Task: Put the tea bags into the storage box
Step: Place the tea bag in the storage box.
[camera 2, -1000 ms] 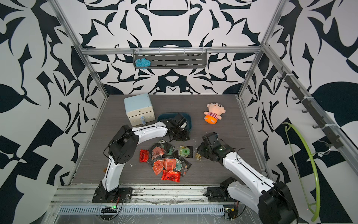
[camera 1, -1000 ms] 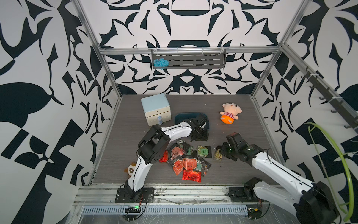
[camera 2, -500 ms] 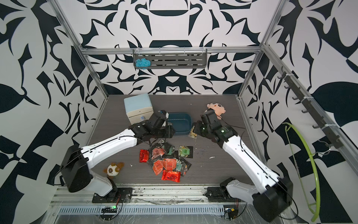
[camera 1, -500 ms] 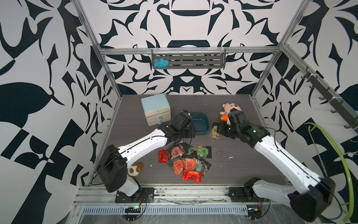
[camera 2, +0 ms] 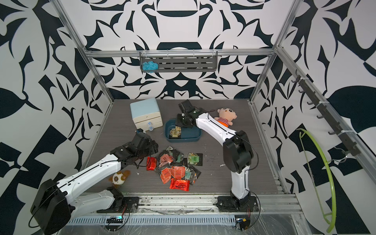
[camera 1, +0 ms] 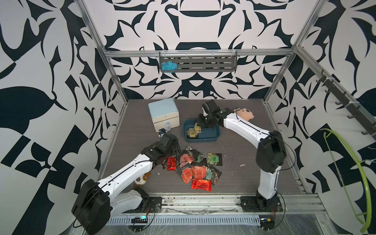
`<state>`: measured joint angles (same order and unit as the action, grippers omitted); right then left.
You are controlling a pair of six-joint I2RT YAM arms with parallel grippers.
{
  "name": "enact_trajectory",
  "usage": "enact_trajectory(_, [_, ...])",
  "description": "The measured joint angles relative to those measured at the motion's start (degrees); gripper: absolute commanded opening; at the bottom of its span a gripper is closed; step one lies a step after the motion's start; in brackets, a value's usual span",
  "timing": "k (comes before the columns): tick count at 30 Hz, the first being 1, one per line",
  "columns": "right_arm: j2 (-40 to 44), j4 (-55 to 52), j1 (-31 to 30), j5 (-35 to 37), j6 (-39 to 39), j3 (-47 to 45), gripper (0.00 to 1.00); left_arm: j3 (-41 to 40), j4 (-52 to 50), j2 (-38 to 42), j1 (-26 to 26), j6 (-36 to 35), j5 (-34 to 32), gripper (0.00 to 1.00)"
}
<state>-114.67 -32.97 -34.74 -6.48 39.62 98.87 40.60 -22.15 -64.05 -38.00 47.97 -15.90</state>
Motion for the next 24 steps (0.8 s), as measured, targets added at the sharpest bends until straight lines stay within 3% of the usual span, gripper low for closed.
enact_trajectory(5, [-8.66, -0.63, -0.17, -1.55, -0.07, 5.18, 0.00, -1.03, 0.04, 2.93, 0.00, 0.70, -0.70, 0.74])
enact_trajectory(10, [-10.16, -2.08, -0.17, -1.60, -0.44, 5.44, 0.00, -1.44, 0.02, 3.58, 0.00, 0.85, -0.76, 0.75])
enact_trajectory(14, [-10.16, -2.19, -0.13, -1.57, -0.44, 5.49, 0.06, -2.05, 0.02, 3.65, 0.00, 1.31, -0.76, 0.75])
enact_trajectory(19, [-10.14, -2.73, -0.11, -0.94, -0.96, 5.64, 0.24, -2.38, 0.09, 3.89, 0.00, 1.53, -0.76, 0.74])
enact_trajectory(24, [-9.99, -6.58, -0.11, 2.75, -3.65, 7.58, 0.49, -2.75, -0.42, 5.60, 0.00, 1.29, -1.75, 0.75])
